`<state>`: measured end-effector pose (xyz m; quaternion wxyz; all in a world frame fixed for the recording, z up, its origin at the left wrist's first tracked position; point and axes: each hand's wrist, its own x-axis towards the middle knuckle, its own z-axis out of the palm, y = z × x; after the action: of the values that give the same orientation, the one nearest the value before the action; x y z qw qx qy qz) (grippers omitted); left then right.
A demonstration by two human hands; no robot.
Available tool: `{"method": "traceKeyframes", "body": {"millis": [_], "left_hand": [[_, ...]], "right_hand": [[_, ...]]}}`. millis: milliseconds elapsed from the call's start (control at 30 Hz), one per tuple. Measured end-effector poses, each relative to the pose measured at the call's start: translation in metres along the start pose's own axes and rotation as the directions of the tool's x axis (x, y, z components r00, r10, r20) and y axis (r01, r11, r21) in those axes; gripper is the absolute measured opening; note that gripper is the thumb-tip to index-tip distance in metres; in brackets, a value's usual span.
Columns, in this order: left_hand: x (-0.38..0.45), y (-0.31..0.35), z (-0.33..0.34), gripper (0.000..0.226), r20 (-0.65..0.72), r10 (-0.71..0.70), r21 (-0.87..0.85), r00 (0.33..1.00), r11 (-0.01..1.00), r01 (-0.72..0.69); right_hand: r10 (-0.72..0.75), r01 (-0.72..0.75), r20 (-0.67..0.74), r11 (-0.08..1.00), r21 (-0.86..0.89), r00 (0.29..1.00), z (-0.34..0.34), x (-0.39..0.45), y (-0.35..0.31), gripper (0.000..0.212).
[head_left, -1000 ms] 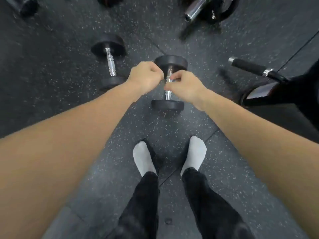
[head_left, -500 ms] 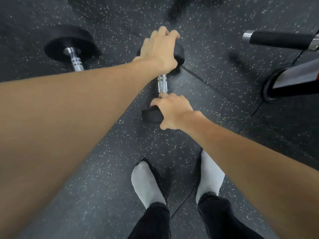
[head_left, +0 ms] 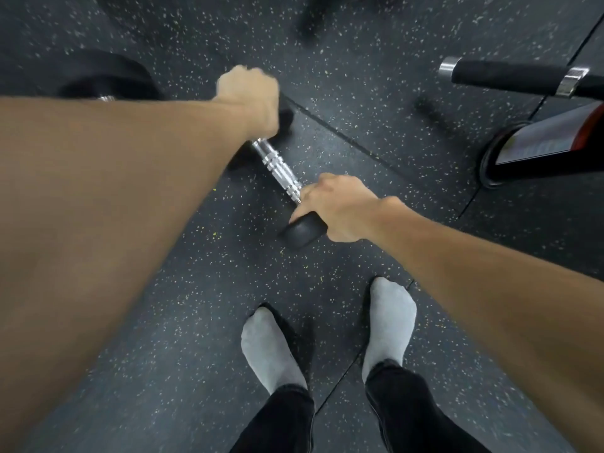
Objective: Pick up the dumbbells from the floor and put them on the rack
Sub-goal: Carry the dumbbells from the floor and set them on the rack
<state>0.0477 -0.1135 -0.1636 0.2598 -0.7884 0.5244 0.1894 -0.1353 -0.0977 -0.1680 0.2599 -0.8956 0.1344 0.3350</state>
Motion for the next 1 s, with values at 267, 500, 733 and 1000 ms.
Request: {"method": "traceKeyframes", "body": {"millis": [267,500,733,1000], "left_hand": [[-0.087,-0.056,0.085,0.036,0.459,-0.314,-0.388,0.831,0.770,0.506],[-0.111,-0.046,0.104,0.056,0.481,-0.378,-0.478,0.791,0.643,0.598],[-0.108,-0.044,0.116,0.067,0.437,-0.423,-0.655,0.794,0.456,0.603],[-0.102,-0.048,0.126,0.097,0.489,-0.441,-0.790,0.753,0.142,0.596]], "right_hand": [[-0.107,0.079,-0.069,0.941,-0.330,0.992,0.014,-0.009,-0.022,0.052],[0.076,-0.067,-0.248,0.997,0.046,0.966,0.056,-0.023,-0.034,0.076],[0.709,-0.203,-0.103,0.333,0.921,0.698,0.055,-0.012,-0.047,0.072],[0.654,-0.294,0.345,-0.191,0.937,0.673,0.057,0.002,-0.044,0.045]]}}
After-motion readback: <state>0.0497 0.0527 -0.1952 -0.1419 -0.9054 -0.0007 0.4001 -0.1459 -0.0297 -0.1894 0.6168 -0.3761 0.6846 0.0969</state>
